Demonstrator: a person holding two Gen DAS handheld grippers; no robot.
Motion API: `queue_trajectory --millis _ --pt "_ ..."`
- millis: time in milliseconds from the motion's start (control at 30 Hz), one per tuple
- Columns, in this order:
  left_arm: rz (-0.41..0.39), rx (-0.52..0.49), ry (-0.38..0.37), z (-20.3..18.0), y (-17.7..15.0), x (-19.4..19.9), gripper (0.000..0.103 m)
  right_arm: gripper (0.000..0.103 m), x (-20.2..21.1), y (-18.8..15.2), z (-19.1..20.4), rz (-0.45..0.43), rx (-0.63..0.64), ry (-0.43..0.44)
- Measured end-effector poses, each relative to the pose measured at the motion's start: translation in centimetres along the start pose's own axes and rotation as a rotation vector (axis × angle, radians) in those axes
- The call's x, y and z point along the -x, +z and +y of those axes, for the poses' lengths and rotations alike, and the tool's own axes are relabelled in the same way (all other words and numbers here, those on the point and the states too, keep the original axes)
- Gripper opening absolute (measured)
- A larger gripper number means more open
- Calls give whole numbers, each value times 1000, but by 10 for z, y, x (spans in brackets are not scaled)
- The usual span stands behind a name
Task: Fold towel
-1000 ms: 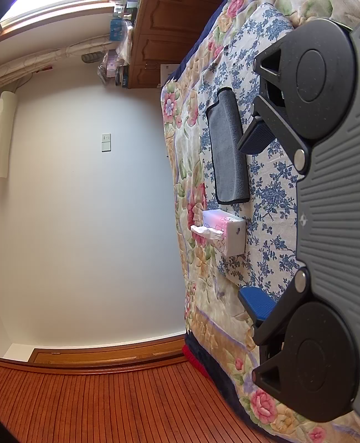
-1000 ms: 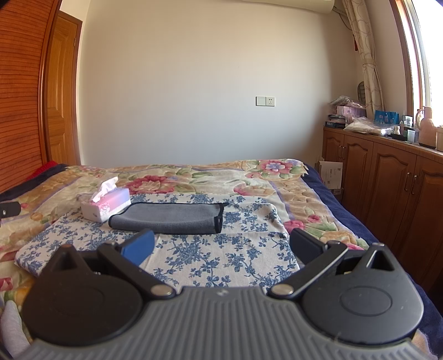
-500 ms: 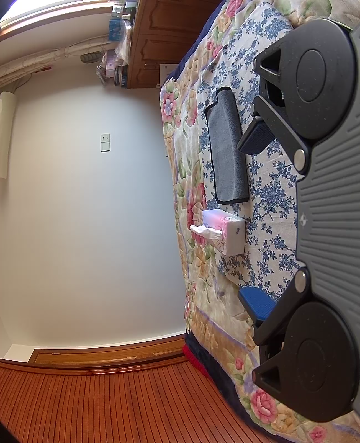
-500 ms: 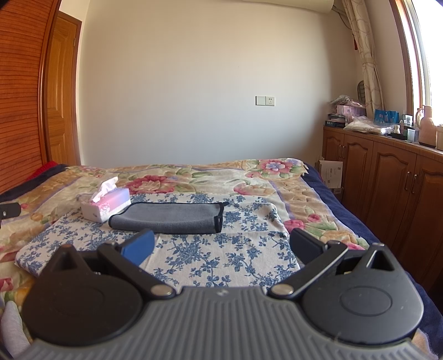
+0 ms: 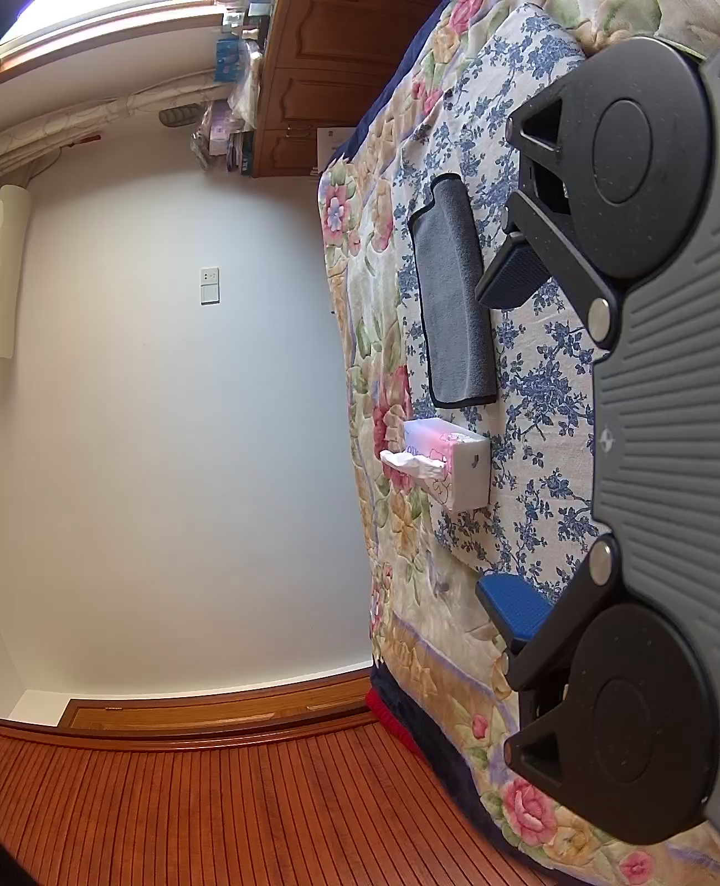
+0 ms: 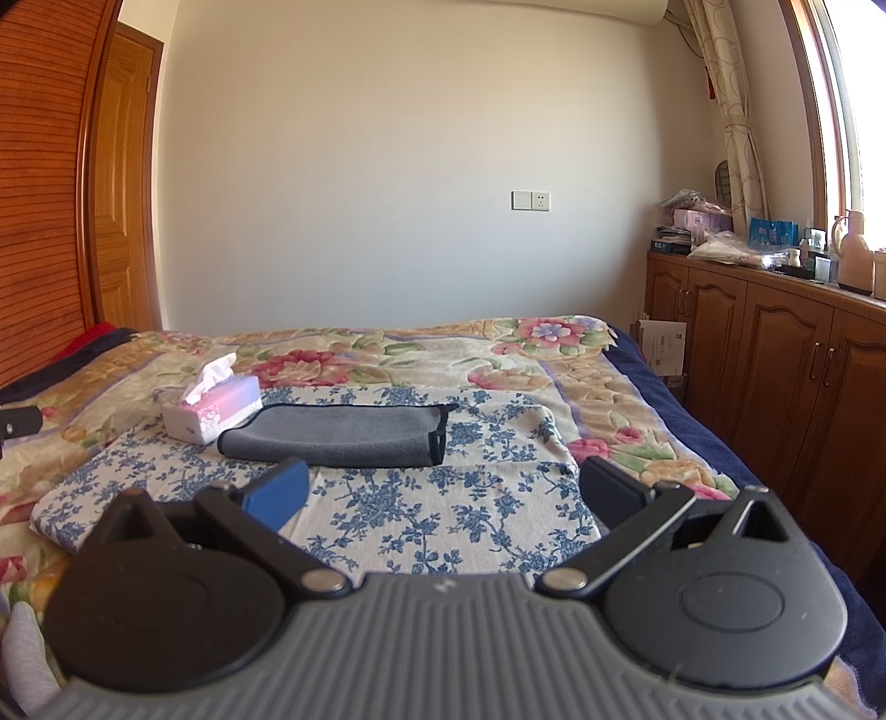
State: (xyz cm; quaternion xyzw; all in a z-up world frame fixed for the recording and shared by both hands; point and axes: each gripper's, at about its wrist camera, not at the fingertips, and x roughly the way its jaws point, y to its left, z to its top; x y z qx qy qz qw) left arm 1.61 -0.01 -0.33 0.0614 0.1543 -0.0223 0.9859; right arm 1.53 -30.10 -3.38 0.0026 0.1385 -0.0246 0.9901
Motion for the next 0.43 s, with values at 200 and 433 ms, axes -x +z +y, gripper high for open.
queue_trajectory --millis 200,433 --pt "-1 0 1 0 0 0 103 103 0 0 0 0 0 0" --pt "1 -1 0 0 0 0 103 103 0 0 0 0 0 1"
